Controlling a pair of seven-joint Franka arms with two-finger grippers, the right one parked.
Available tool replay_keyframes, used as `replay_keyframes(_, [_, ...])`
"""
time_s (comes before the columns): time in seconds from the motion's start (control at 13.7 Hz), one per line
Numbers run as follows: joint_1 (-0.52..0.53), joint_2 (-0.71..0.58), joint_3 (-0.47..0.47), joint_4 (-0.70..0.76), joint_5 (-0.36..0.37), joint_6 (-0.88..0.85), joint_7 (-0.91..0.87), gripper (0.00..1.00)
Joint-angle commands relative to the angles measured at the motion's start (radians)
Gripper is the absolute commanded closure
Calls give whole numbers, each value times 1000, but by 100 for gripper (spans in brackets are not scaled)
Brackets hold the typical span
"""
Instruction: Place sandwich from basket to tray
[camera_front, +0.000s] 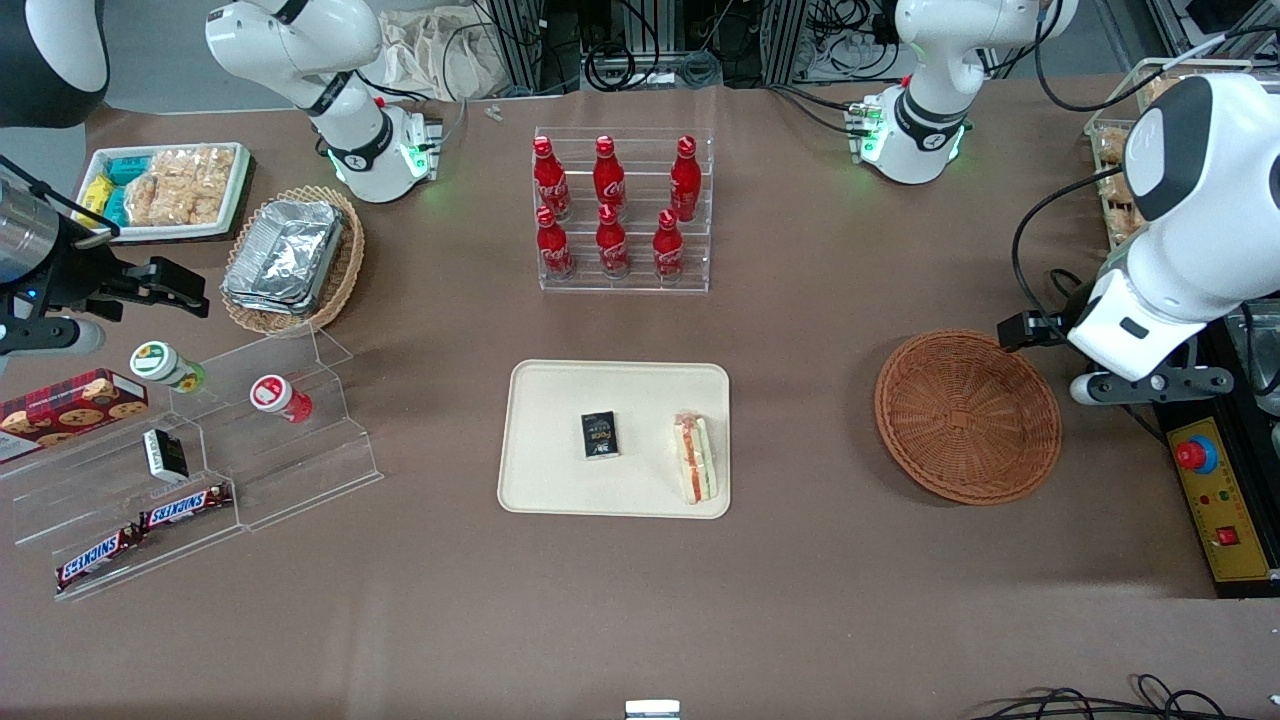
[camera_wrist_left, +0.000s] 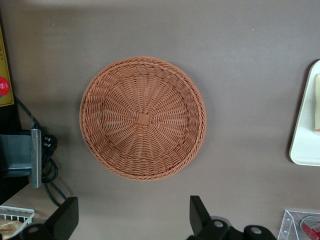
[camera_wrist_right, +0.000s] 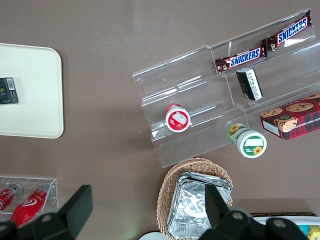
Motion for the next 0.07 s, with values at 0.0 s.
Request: replay_keyframes(0.0, [8,78,-15,123,-13,-67,16,0])
